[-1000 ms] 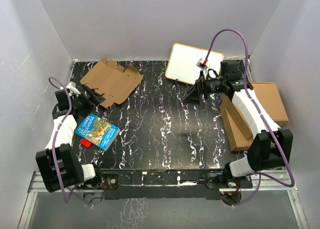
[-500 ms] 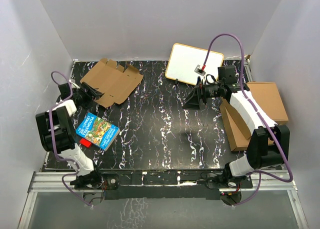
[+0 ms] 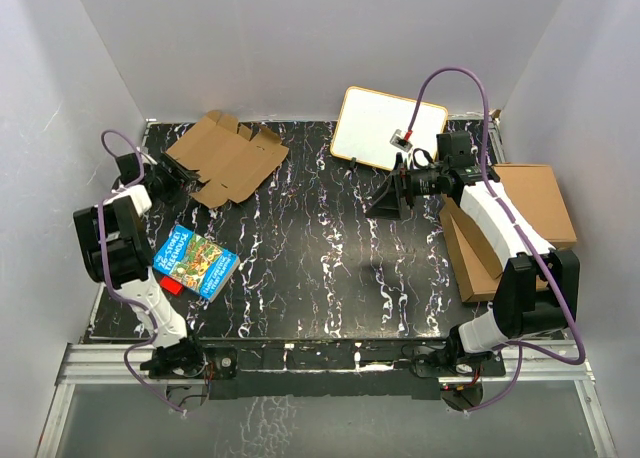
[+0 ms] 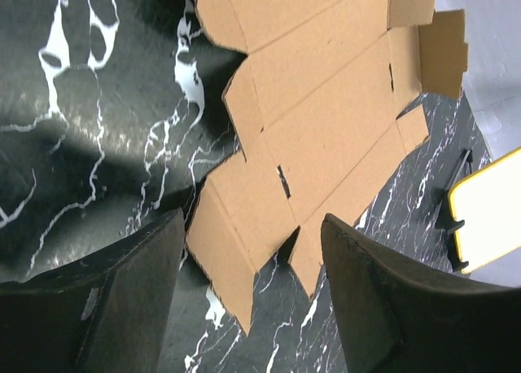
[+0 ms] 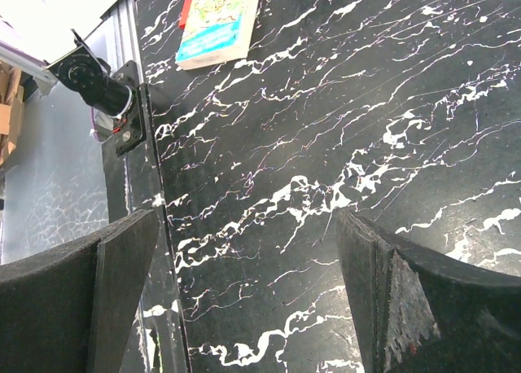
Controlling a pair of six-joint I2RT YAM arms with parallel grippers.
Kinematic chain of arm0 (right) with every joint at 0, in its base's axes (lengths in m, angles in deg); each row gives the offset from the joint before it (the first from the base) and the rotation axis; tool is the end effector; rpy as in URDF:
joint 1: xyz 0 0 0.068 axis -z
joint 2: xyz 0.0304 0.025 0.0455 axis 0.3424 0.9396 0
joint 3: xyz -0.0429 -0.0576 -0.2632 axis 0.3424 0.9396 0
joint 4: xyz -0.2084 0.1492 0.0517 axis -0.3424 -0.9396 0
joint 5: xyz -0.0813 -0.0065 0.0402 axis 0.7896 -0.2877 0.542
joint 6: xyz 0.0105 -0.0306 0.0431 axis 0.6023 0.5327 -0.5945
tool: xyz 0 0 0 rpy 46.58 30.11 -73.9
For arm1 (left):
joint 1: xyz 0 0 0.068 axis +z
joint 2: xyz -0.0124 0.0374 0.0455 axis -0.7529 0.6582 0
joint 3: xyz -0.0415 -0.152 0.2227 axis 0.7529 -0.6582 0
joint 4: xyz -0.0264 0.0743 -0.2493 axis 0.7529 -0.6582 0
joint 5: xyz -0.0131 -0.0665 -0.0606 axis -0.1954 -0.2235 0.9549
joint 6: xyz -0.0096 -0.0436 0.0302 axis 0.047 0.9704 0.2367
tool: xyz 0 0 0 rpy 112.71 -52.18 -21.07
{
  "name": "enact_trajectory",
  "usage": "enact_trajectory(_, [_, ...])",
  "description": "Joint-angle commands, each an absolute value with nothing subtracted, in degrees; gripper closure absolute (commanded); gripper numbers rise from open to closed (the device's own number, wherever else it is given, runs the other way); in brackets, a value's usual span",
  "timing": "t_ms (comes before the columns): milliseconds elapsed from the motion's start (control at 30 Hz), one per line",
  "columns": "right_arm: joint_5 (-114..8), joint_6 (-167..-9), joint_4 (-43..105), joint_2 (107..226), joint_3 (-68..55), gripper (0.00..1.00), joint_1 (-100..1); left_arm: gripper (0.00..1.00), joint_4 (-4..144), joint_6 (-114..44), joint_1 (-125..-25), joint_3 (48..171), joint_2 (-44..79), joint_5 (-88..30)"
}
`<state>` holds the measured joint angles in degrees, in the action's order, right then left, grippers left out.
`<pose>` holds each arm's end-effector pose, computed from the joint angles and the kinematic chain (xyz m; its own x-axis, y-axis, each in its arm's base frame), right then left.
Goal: Fold the paper box
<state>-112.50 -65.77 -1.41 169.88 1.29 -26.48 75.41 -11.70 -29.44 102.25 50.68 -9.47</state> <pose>0.2969 0.0667 0.2962 -0.5649 -0.1648 -0.8085 -0.8129 0.2791 0.5111 0.3898 0.1198 0.1778 -0.4885 -0.7044 -0.5150 -0.2623 0.6814 -0.6833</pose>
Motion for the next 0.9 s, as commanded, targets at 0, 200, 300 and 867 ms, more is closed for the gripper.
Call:
enact_trajectory(0, [-114.5,-63.8,1.2,168.3,1.4,0.02,-26.0,0.36,73.6,-12.7,-29.2,107.2,53.1,-10.9])
enact_trajectory(200, [-114.2,-64.1,1.1,168.6,1.2,0.02,-25.9,0.42,72.1,-11.9,-29.4,113.7,59.7,-10.5])
enact_trajectory(300, [-114.0,-64.1,1.2,168.9,1.0,0.02,-25.9,0.46,72.5,-11.3,-30.0,115.4,61.8,-10.8])
enact_trajectory(867, [-113.6,-64.5,1.0,169.5,0.7,0.02,-25.8,0.78,79.5,-5.8,-31.8,115.6,67.8,-9.1])
